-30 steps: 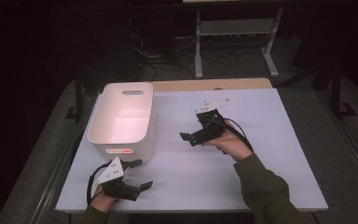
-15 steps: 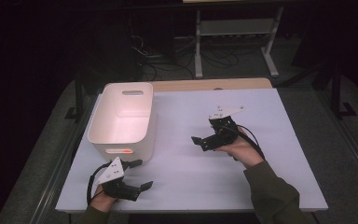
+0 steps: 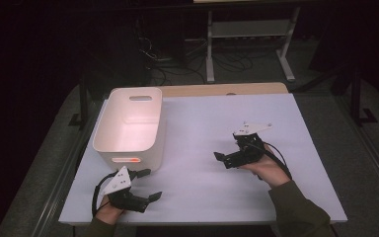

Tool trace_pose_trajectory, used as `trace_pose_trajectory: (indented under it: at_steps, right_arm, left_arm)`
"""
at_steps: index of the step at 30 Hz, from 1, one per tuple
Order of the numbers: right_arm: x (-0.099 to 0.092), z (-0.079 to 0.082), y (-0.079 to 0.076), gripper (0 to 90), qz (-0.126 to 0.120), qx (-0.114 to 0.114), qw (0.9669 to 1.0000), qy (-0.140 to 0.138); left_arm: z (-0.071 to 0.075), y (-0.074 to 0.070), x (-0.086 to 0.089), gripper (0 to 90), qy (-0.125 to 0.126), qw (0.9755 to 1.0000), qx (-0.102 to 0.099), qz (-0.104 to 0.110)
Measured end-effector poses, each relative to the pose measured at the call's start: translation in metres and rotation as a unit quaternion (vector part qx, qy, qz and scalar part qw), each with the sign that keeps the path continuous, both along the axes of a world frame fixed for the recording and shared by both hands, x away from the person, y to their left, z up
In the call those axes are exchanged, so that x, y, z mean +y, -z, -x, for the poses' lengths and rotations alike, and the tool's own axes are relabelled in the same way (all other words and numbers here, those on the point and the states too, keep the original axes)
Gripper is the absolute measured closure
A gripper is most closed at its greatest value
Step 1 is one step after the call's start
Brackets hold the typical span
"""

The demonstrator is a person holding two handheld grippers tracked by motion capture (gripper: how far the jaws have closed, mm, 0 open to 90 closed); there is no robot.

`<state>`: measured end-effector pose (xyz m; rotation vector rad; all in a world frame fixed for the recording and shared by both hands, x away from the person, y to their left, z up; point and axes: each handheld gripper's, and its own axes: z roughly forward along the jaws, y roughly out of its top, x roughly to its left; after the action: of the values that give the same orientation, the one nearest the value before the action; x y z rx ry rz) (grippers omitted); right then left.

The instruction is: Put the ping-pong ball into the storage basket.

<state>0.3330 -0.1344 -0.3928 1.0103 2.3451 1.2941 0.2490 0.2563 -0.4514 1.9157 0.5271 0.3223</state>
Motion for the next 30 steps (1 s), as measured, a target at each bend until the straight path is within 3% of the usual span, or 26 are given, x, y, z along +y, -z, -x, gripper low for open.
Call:
trace_pose_trajectory:
  at_steps: [17,24,30]
  right_arm:
    - [-0.038,0.030,0.016,1.0,-0.032,-0.011,0.9987,0.039]
    - [-0.055,0.042,0.024,1.0,-0.038,-0.012,0.9974,0.060]
    - [-0.064,0.051,0.032,0.9,-0.027,-0.011,0.9970,0.072]
  left_arm:
    - [0.000,0.000,0.000,14.1,0.000,1.0000,0.001,-0.003]
    - [0.000,0.000,-0.001,14.1,0.000,1.0000,0.003,-0.003]
    - [0.000,0.000,-0.001,14.1,-0.001,1.0000,0.003,-0.003]
